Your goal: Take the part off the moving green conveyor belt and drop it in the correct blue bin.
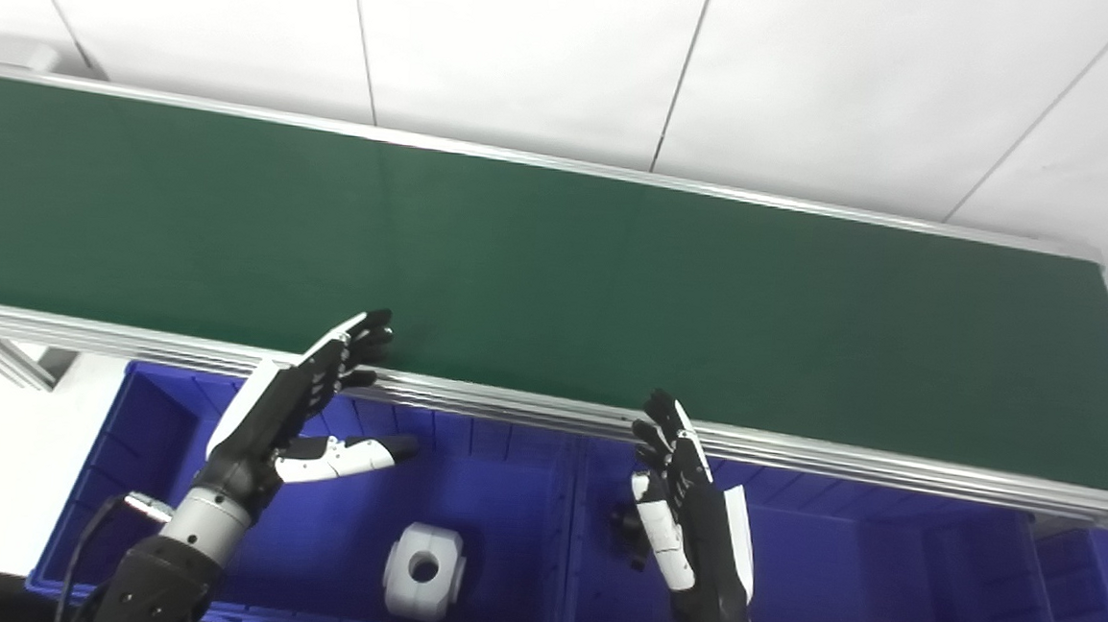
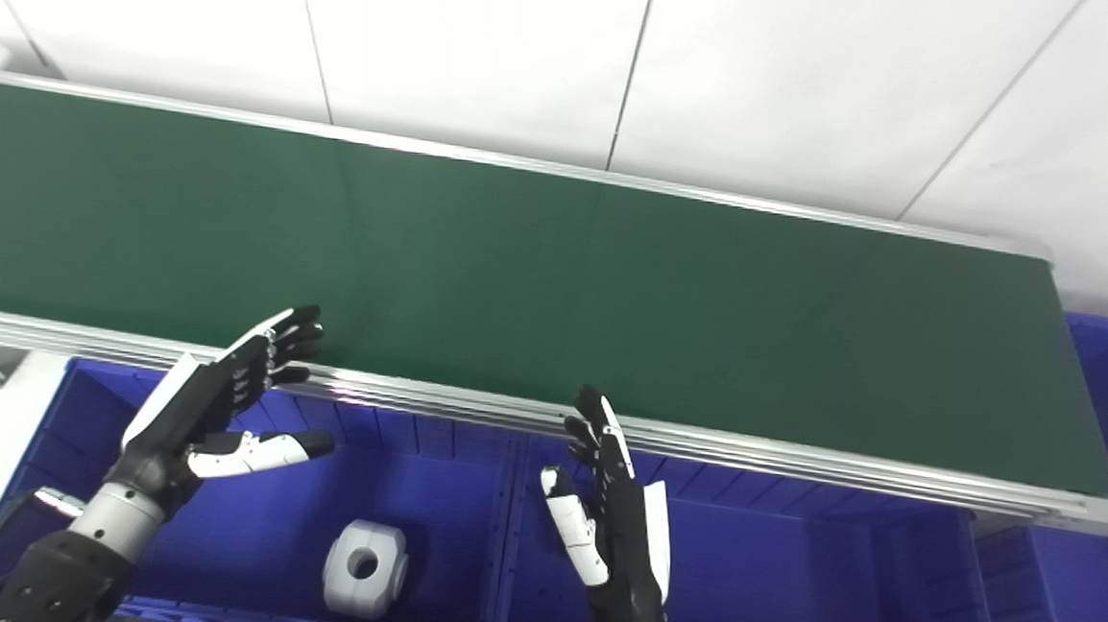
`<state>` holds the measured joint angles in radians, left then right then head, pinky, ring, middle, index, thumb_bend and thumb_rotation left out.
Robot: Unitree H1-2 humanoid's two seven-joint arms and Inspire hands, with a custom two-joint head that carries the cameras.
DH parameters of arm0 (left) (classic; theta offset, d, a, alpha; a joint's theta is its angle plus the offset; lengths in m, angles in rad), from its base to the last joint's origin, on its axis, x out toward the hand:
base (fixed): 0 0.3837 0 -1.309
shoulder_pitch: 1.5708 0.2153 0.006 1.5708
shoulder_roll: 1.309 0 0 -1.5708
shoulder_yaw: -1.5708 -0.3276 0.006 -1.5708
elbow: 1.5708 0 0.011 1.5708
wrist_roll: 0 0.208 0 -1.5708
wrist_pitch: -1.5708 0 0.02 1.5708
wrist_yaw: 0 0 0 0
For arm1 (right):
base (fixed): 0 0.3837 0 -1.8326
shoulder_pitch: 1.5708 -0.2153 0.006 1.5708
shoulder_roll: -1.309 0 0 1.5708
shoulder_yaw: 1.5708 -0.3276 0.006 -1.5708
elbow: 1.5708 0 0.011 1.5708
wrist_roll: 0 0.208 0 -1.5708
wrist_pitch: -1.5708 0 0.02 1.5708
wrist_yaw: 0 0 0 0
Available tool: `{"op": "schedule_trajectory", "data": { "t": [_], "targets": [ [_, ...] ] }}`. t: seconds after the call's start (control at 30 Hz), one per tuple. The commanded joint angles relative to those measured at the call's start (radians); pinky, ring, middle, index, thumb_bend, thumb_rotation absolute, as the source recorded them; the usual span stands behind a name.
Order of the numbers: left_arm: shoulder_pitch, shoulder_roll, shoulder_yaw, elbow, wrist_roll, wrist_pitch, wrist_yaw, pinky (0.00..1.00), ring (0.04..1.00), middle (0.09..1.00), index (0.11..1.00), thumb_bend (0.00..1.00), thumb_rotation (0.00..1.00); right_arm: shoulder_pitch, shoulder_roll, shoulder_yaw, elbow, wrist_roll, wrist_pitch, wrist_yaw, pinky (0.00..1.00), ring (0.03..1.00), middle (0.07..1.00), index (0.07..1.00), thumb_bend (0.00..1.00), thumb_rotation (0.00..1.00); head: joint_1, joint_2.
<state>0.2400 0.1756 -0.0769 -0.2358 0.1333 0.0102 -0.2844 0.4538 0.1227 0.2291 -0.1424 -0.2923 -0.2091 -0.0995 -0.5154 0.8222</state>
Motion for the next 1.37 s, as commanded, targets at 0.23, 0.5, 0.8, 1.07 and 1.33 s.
{"op": "schedule_trajectory", "data": {
  "t": [0.23, 0.5, 0.8, 1.07, 1.33],
  "targets": [
    [0.018, 0.037, 0.0, -0.147, -0.047, -0.014, 0.009, 0.85, 0.897, 0.9, 0.893, 0.65, 0.34, 0.001, 0.04, 0.033, -0.004, -0.054, -0.009, -0.037, 0.84, 0.872, 0.91, 0.925, 0.81, 0.93, 0.009, -0.002],
    [0.106, -0.025, -0.021, -0.224, -0.085, -0.099, 0.047, 0.85, 0.902, 0.906, 0.898, 0.59, 0.58, 0.0, 0.038, 0.031, -0.005, -0.021, 0.0, -0.026, 0.82, 0.871, 0.906, 0.924, 0.82, 0.92, 0.014, -0.011],
    [0.037, 0.011, -0.017, 0.027, -0.114, -0.21, 0.054, 0.91, 0.943, 0.953, 0.963, 0.68, 0.82, -0.026, 0.059, 0.038, 0.047, -0.078, -0.012, -0.075, 0.85, 0.879, 0.904, 0.918, 0.8, 0.92, -0.124, -0.028],
    [0.026, 0.027, -0.007, 0.074, -0.106, -0.199, 0.055, 0.9, 0.948, 0.967, 0.998, 0.79, 0.91, -0.057, 0.066, 0.051, 0.105, -0.079, -0.028, -0.09, 0.91, 0.896, 0.927, 0.928, 0.81, 0.96, -0.177, -0.041],
    [0.034, 0.008, -0.016, 0.074, -0.108, -0.215, 0.06, 0.87, 0.932, 0.951, 0.98, 0.81, 0.87, -0.038, 0.05, 0.049, 0.075, -0.063, -0.014, -0.079, 0.89, 0.896, 0.922, 0.922, 0.83, 0.96, -0.118, -0.034]
  ]
}}
